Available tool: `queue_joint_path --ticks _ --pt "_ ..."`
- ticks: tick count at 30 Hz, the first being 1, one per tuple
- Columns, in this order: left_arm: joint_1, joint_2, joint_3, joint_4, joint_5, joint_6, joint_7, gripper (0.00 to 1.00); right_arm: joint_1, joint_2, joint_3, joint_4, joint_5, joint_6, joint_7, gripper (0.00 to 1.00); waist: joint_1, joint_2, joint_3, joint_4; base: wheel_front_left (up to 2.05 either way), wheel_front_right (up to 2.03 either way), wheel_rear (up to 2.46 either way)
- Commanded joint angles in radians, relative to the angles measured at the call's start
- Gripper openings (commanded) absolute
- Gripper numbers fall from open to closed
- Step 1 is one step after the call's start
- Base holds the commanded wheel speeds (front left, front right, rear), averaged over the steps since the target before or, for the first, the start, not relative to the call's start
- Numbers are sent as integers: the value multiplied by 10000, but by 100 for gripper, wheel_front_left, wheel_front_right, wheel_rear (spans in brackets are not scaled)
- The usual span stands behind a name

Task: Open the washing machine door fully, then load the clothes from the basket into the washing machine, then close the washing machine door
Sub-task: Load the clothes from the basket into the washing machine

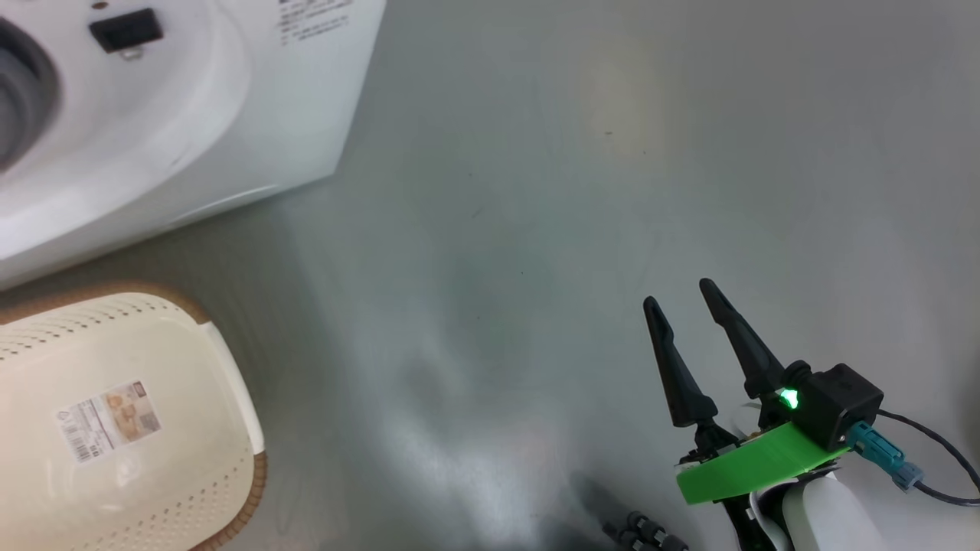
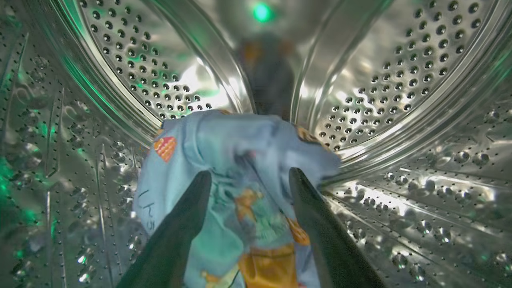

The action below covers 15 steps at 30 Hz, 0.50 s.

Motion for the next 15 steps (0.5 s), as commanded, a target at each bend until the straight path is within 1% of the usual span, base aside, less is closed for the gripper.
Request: queue_joint_path --ticks 1,4,10,15 --pt "-94 359 -54 -72 104 58 -36 100 321 -104 133 -148 -78 14 -48 100 0 0 -148 118 0 0 0" --pt "-126 265 -115 378 85 87 -36 100 357 -104 81 -124 -103 14 -48 100 0 0 -337 232 0 0 0" --pt "190 -8 -236 716 60 147 -46 100 432 -104 -3 -8 -172 14 -48 100 0 0 -770 484 0 0 0" --pt "721 -411 -181 418 -91 215 -50 100 399 -104 -120 2 -175 14 -48 100 0 0 -1168 792 0 0 0"
